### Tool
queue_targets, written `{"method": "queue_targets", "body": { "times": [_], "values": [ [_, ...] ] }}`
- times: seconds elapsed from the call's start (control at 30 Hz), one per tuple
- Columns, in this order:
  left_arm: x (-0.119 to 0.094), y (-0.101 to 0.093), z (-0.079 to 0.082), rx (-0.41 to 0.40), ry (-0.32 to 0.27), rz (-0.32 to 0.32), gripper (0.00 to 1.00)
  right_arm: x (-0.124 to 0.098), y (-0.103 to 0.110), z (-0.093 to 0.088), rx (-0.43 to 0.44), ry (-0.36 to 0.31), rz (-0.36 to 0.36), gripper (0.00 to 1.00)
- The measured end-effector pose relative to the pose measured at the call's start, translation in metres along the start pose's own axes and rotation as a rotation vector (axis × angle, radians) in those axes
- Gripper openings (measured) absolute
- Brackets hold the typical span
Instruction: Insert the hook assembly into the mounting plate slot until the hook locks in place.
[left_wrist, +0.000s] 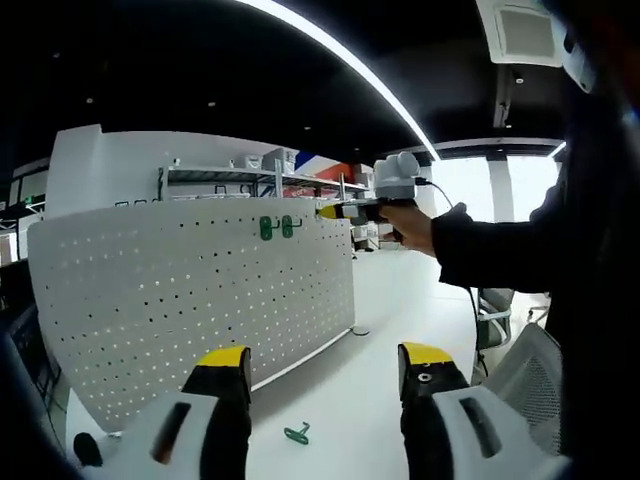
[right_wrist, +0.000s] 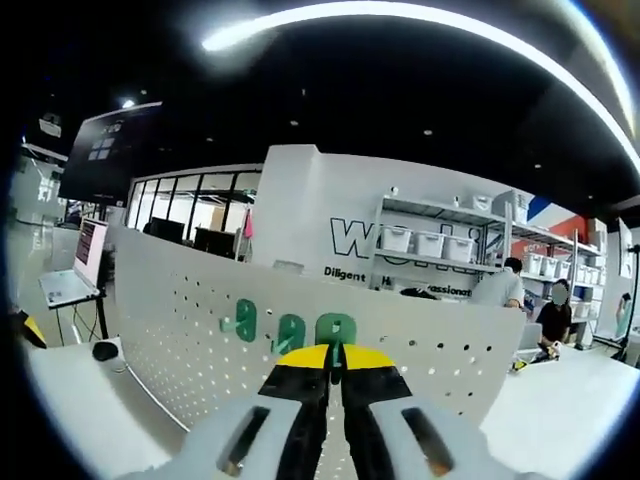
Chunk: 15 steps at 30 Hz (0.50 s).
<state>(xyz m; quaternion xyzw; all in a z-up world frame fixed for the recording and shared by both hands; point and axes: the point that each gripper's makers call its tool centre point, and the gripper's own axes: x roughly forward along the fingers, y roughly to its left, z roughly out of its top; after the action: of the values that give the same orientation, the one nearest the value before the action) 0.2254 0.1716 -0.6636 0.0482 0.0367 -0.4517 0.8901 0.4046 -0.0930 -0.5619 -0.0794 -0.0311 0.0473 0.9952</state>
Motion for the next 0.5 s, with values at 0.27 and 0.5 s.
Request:
{"method": "queue_targets", "body": {
  "times": [0.27, 0.5],
  "values": [
    [-0.003, 0.003, -0.001, -0.002, 0.006, 0.013, 0.61, 0.014, -0.002, -0.010, 0.019, 0.013, -0.019, 0.00],
    [-0.003, 0.005, -0.001, -0.007, 0.004, 0.015, 0.61, 0.021, -0.006, -0.014, 0.035, 0.023, -0.030, 0.00]
  ]
}}
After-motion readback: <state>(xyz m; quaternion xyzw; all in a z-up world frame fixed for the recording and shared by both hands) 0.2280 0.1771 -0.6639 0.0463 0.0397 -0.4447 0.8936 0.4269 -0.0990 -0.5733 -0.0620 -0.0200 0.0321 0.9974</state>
